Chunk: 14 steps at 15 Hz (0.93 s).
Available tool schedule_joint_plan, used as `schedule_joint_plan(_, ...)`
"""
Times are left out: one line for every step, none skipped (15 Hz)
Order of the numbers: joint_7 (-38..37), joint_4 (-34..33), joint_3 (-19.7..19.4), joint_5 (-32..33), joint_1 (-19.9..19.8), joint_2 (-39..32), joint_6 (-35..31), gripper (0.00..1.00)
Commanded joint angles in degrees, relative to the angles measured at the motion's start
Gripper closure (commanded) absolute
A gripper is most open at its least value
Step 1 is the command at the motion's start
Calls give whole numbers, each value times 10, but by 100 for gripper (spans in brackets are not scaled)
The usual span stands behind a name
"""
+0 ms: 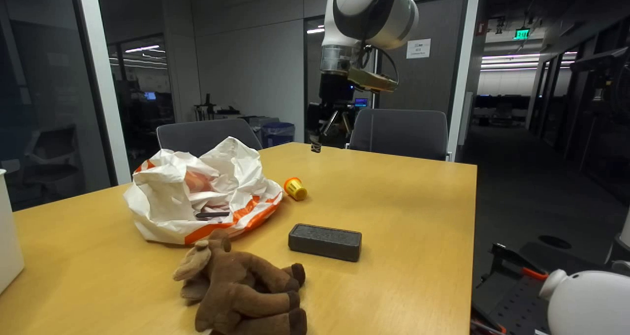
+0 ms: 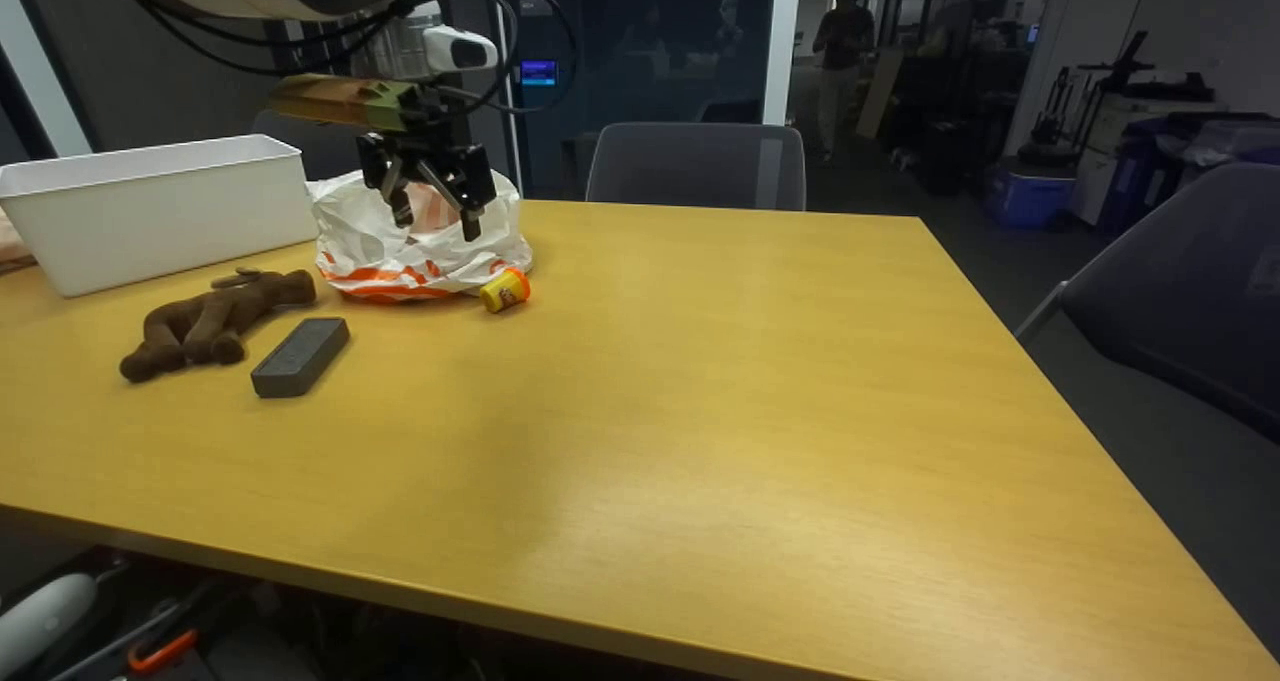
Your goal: Put the yellow container, the duster and the moose toy in the plastic, then pull up the plastic
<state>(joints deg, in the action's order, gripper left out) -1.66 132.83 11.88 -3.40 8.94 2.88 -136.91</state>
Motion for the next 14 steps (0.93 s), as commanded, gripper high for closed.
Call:
schedule_joint_plan(18, -42, -12, 10, 1, -46, -17, 0)
schedule_joint_plan(11, -19, -12, 1, 4, -30, -9, 0)
schedule_joint_plan(12, -25, -13, 3, 3, -39, -12, 0)
schedule_joint_plan(12, -30, -13, 3, 3, -44, -13, 0)
schedule_joint_plan(24, -23, -13, -11, 3, -42, -14, 0)
schedule_joint_plan(34, -16, -13, -13, 2, -49, -41, 0)
schedule_joint_plan(39, -14, -15, -6, 1, -57, -61, 0)
schedule_joint_plan(33, -17, -18, 5, -1, -68, -75, 0)
schedule_joint_plan(30, -22, -21, 12, -4, -80, -89, 0)
schedule_joint_plan(34, -28, -23, 9, -5, -91, -99, 0)
schedule_joint_plan(45, -34, -25, 6, -7, -104, -115, 0)
schedule_joint_plan(51, -42, -26, 8, -9, -119, -134, 0)
schedule_joint_plan(60, -53, -27, 3, -11, -136, -148, 0)
schedule_joint_plan(62, -62, -28, 2, -14, -150, -154, 0)
